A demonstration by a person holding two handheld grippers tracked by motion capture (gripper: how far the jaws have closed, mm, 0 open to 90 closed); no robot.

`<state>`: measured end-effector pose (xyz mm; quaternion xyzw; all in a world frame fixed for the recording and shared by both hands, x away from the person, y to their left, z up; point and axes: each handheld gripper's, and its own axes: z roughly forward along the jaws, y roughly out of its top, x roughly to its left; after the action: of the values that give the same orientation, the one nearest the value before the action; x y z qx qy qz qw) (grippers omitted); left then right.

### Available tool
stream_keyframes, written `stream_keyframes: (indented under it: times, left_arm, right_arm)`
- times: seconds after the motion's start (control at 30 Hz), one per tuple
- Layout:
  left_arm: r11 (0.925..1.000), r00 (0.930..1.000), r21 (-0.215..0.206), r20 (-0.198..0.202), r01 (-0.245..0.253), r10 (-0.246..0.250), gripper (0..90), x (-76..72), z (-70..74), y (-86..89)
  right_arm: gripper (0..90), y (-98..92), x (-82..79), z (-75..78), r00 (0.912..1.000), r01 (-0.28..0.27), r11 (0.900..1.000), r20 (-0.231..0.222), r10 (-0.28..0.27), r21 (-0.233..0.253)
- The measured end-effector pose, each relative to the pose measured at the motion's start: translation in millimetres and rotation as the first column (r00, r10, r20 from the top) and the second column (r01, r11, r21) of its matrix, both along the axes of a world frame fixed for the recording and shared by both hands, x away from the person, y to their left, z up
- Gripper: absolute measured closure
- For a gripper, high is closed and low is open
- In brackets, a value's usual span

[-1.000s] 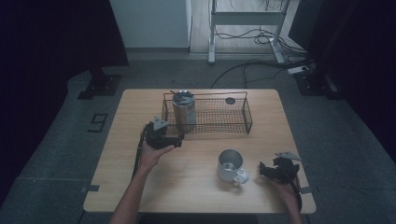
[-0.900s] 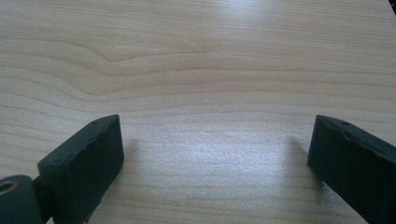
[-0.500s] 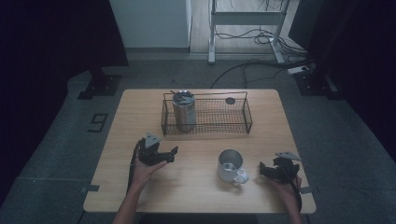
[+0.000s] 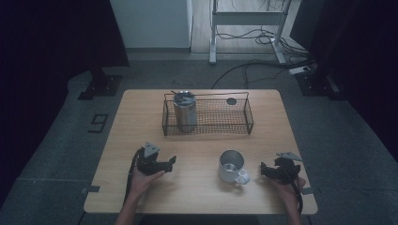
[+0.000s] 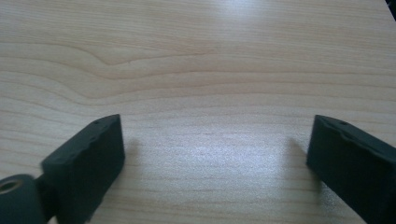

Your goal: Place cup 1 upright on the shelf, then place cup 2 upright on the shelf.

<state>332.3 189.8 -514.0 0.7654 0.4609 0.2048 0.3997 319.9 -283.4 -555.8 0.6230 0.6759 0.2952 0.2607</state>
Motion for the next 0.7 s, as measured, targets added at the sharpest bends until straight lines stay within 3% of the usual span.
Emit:
stream_keyframes:
  times: [0.1,0.17,0.27,0.43,0.53,0.7]
  left_arm:
    - [1.0,0.9999,0.0,-0.003,-0.01,0.01,9.3,1.2,-0.8,0.2]
    - [1.0,1.0,0.006,0.001,-0.008,0.008,9.3,0.2,0.0,0.8]
    - [0.9999,0.9999,-0.002,0.004,-0.012,0.012,9.3,-1.1,0.0,2.1]
    - [0.9996,0.9999,-0.024,-0.011,-0.012,0.012,9.3,-3.0,-2.7,3.2]
    - [0.9998,0.9998,-0.017,-0.017,-0.008,0.008,9.3,-2.9,-5.3,0.8]
    - [0.9999,0.9996,0.012,-0.027,0.011,-0.011,9.3,-3.2,-9.7,-5.2]
  right_arm:
    - [10.8,-1.9,-0.2,0.5,0.9998,0.012,1.0,0.013,-0.013,0.008]
    - [13.1,-4.5,-1.2,3.2,0.9992,0.032,0.998,0.023,-0.033,0.048]
    - [13.6,-7.5,-5.0,10.6,0.9976,0.003,0.994,0.068,-0.01,0.112]
    - [14.1,-3.8,-10.8,22.5,0.9941,-0.033,0.989,0.107,0.018,0.142]
    - [13.6,1.6,-16.3,32.6,0.9881,-0.099,0.972,0.137,0.07,0.213]
    - [13.6,14.5,-24.5,47.9,0.9773,-0.16,0.961,0.173,0.122,0.226]
